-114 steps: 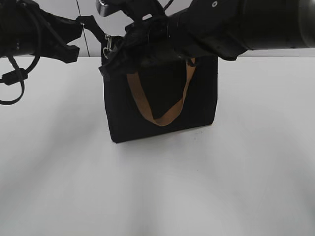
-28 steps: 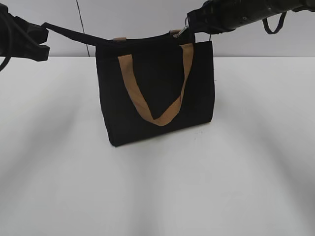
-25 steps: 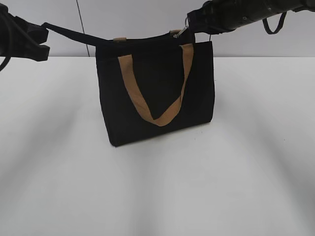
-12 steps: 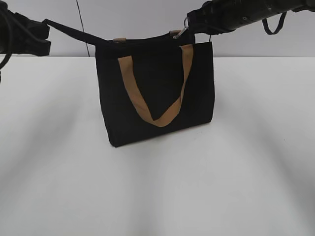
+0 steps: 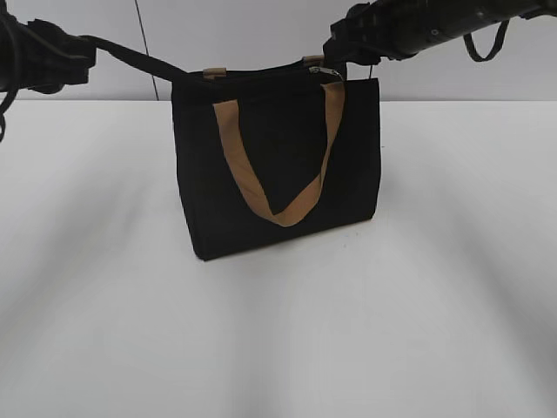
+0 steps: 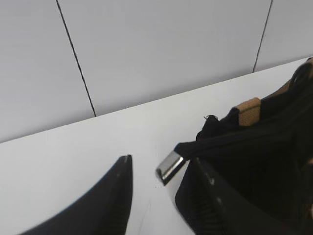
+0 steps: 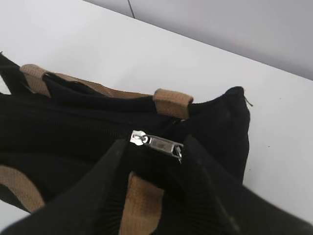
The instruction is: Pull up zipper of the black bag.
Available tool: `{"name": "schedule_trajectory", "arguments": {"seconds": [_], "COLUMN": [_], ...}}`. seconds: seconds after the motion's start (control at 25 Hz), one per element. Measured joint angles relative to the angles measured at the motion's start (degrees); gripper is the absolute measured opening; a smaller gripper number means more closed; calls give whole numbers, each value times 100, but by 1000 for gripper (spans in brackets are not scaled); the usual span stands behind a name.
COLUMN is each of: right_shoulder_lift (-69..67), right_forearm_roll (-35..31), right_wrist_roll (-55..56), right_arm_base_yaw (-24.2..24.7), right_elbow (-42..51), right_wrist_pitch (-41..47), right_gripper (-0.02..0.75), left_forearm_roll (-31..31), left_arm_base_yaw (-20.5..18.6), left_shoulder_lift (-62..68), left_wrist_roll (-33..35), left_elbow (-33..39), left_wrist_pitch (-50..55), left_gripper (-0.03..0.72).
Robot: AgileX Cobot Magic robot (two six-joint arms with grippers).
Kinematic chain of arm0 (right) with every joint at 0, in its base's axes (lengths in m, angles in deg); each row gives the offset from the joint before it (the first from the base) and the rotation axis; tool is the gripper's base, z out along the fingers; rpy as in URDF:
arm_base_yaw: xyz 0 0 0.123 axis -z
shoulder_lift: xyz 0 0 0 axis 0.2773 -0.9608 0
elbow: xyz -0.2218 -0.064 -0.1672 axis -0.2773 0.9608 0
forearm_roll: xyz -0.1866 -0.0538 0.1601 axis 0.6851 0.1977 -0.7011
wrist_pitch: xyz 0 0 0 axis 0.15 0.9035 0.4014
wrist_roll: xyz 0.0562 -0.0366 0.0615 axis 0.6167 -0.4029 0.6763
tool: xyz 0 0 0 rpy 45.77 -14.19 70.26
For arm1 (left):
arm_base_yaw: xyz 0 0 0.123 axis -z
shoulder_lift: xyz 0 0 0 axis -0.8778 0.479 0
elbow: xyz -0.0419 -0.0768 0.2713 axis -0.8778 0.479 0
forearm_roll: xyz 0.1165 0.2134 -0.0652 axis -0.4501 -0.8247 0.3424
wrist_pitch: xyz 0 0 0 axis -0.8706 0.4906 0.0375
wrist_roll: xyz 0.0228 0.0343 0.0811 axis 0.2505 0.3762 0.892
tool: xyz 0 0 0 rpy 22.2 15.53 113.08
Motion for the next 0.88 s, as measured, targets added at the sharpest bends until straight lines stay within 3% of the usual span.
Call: {"name": "schedule_trajectory", "arguments": {"seconds": [0.44,0.88], "right_shoulder_lift": [423,783], "right_forearm_roll": [642,1719], "right_wrist_roll": [152,947], "right_arm_base_yaw": [0,18], "right_elbow": [-4,-6], "right_wrist_pitch": [609,1577], "right_gripper": [285,285], "left_forearm_roll": [1088,1635], "left_arm_base_yaw": [0,0], "left_shoulder_lift": [0,0], "left_wrist_roll": [-5,-5], "left_elbow": [0,-132], "left_wrist_pitch": [244,2029], "left_gripper": [533,541]}}
